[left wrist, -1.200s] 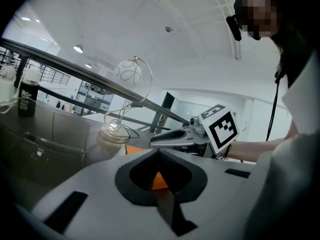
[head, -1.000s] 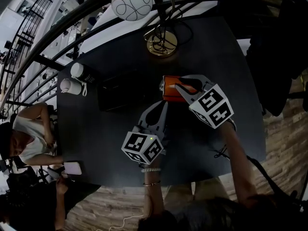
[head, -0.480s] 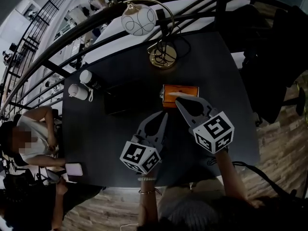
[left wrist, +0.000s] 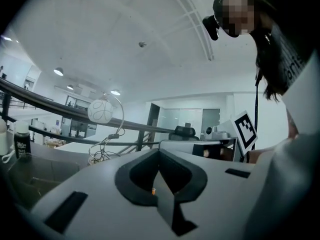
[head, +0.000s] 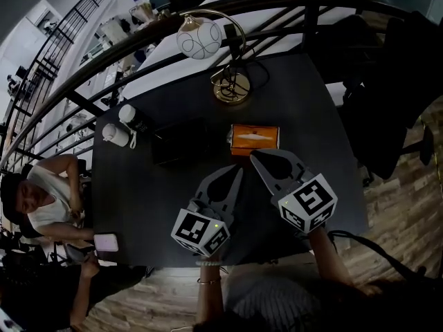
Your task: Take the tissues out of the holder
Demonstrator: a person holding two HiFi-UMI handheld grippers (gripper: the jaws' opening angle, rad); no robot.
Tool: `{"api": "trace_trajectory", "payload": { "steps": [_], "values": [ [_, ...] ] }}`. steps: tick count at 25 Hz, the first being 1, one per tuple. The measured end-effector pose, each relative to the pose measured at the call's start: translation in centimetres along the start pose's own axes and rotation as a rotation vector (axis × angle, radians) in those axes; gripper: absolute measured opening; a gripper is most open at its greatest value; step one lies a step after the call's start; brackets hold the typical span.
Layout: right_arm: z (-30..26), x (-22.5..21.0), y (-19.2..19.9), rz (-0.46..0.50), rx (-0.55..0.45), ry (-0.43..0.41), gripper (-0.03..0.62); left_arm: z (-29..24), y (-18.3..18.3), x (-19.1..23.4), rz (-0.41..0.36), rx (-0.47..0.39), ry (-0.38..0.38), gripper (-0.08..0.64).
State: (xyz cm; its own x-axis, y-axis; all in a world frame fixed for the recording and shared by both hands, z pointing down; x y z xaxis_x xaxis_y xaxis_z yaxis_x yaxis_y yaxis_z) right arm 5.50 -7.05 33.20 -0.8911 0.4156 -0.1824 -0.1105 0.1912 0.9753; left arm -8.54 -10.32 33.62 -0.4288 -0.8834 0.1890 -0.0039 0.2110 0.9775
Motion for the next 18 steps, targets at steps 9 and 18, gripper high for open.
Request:
{"api": "trace_trajectory", "payload": {
  "steps": [9,18],
  "values": [
    [0.9,0.7,-0.5,0.077,-0.057,-0.008,0.014,-0.2,-1.4,-1.1,-0.059,-0.027,0.015,0.008],
    [1.1,0.9,-1.0,0.099,-0.088,0.000,0.014,0.0,-1.9,-1.6,-0.080,-0.036,0.021,0.008]
  ]
}}
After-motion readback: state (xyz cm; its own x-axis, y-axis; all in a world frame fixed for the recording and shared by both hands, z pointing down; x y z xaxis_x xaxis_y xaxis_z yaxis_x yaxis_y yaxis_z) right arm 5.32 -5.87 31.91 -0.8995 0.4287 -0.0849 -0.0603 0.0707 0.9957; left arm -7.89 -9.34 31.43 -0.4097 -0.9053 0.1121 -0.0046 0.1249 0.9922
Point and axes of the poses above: the fingertips, and each gripper's own axes: z backward along the fingers, x to its left, y out of its underside, the point moved 8 cm from there along z, backward along the fingers, and after that the axes turned 2 degrees about -y, right-handed, at the moved point
